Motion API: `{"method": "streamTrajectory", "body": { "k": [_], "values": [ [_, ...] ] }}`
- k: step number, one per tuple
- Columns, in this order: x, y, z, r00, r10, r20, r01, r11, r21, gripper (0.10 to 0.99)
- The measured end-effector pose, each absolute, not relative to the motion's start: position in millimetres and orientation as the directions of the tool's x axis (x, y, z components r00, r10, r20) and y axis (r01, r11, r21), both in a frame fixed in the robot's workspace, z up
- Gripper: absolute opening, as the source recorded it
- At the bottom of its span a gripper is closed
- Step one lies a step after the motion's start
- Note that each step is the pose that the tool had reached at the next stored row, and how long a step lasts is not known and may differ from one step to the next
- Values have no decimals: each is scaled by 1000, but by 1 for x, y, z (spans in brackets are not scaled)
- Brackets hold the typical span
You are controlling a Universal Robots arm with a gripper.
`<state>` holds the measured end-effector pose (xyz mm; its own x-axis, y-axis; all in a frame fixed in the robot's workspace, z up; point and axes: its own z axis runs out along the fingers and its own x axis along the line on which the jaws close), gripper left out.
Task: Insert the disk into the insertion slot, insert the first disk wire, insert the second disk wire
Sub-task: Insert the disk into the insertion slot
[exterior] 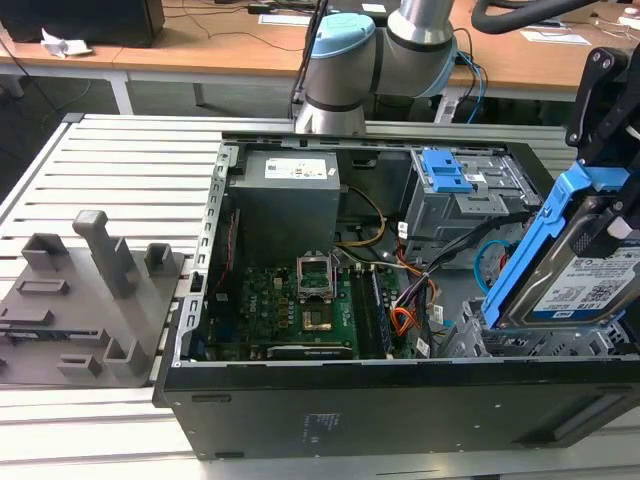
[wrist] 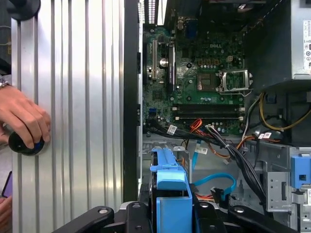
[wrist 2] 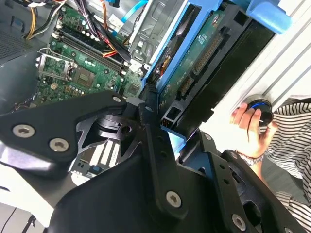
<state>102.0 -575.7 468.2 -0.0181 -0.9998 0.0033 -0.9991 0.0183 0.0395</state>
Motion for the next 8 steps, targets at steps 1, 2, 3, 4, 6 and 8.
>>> {"method": "streamTrajectory", "body": {
  "k": [1, 2, 3, 4, 6, 8],
  "values": [
    [102, -576, 468, -18, -1000, 3, -999, 18, 40, 365],
    [102, -576, 467, -18, -1000, 3, -999, 18, 40, 365],
    [102, -576, 466, -18, -1000, 3, -999, 18, 40, 365],
    [102, -576, 465, -18, -1000, 3, -999, 18, 40, 365],
    [102, -576, 460, -18, -1000, 3, -999, 18, 40, 365],
    [102, -576, 457, -18, -1000, 3, -999, 18, 40, 365]
  ]
}}
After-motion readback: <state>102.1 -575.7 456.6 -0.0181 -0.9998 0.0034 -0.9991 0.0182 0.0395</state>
